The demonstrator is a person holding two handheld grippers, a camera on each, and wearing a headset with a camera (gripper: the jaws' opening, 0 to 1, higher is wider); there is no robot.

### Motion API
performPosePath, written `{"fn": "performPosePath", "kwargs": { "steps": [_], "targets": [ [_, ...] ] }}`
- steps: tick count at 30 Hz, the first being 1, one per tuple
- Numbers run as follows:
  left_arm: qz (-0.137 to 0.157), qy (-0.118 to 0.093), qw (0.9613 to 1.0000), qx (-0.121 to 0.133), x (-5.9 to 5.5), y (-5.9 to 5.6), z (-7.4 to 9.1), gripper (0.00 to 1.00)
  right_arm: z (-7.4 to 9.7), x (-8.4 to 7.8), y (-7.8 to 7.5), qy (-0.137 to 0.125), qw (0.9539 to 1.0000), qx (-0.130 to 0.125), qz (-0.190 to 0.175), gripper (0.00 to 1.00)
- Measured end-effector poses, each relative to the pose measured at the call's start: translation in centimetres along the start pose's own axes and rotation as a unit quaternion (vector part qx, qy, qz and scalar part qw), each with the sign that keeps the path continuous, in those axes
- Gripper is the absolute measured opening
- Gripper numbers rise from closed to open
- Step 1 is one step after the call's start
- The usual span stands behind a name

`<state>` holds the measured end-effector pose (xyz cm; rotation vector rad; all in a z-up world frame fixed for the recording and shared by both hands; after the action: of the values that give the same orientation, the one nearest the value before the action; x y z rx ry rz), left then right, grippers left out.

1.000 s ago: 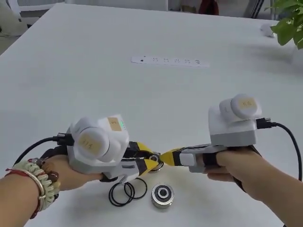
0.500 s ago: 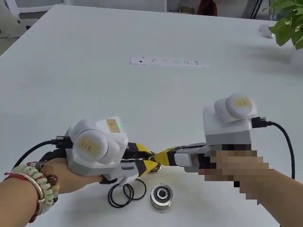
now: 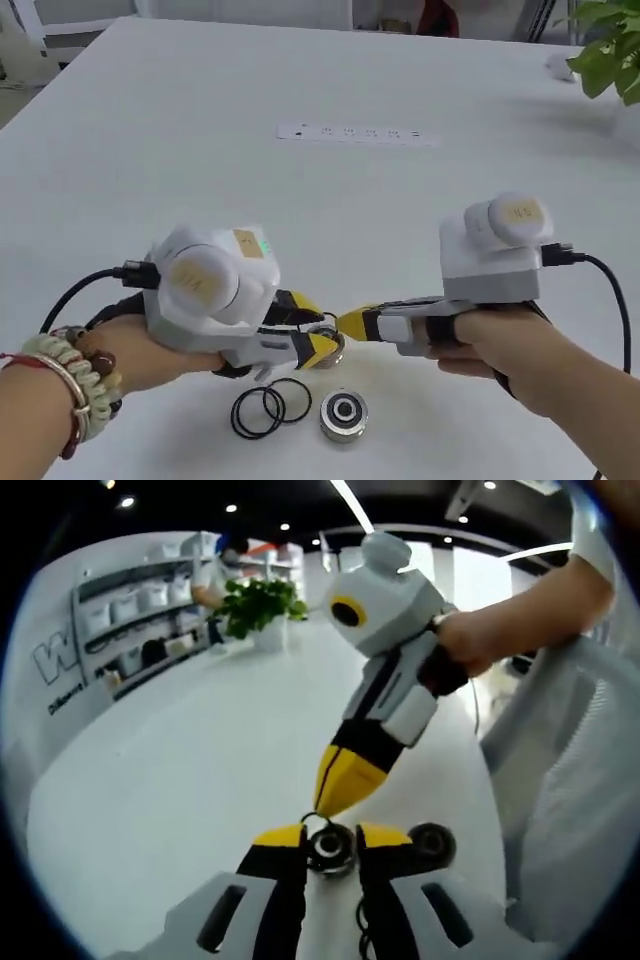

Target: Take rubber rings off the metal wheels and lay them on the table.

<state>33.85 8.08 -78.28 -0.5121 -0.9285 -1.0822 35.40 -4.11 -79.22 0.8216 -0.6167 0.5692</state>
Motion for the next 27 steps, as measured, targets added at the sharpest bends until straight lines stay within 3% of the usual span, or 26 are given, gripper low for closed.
{"fn": "performPosePath", "kwargs": {
  "steps": [4, 8, 14, 20, 27],
  "targets": [
    [-0.011, 0.012, 0.9999, 0.002, 0.1, 0.5, 1.2, 0.27, 0.3, 0.2, 0.1, -0.008, 1.0, 0.001, -0.003, 0.0],
    [-0.013, 0.0, 0.9999, 0.008, 0.7, 0.7, 3.3, 0.32, 0.6, 0.5, 0.3, -0.02, 0.9998, 0.004, -0.004, 0.0],
    [-0.025, -0.011, 0.9995, 0.015, 1.8, 0.0, 6.6, 0.42, 1.0, 1.0, 0.8, -0.037, 0.9992, 0.011, -0.002, 0.0],
    [-0.009, -0.045, 0.9982, 0.039, 2.8, -0.9, 10.9, 0.53, 1.1, 1.6, 1.4, -0.047, 0.9986, 0.023, 0.002, 0.0],
    [-0.016, -0.052, 0.9957, 0.075, 3.1, -1.9, 15.2, 0.69, 1.1, 2.1, 2.4, -0.053, 0.9978, 0.038, 0.011, 0.0]
  ]
}}
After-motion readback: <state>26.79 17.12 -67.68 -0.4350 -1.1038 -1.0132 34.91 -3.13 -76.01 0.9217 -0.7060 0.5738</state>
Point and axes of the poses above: the centre of the closed fingertips' face, and the gripper's own axes: z roughly backward along the fingers, y roughly to its left, x roughly out of its top, the point moved 8 cm from there along z, roughly backward along the fingers, and after that the axes turned 2 degrees about x, right-handed, at the moved point
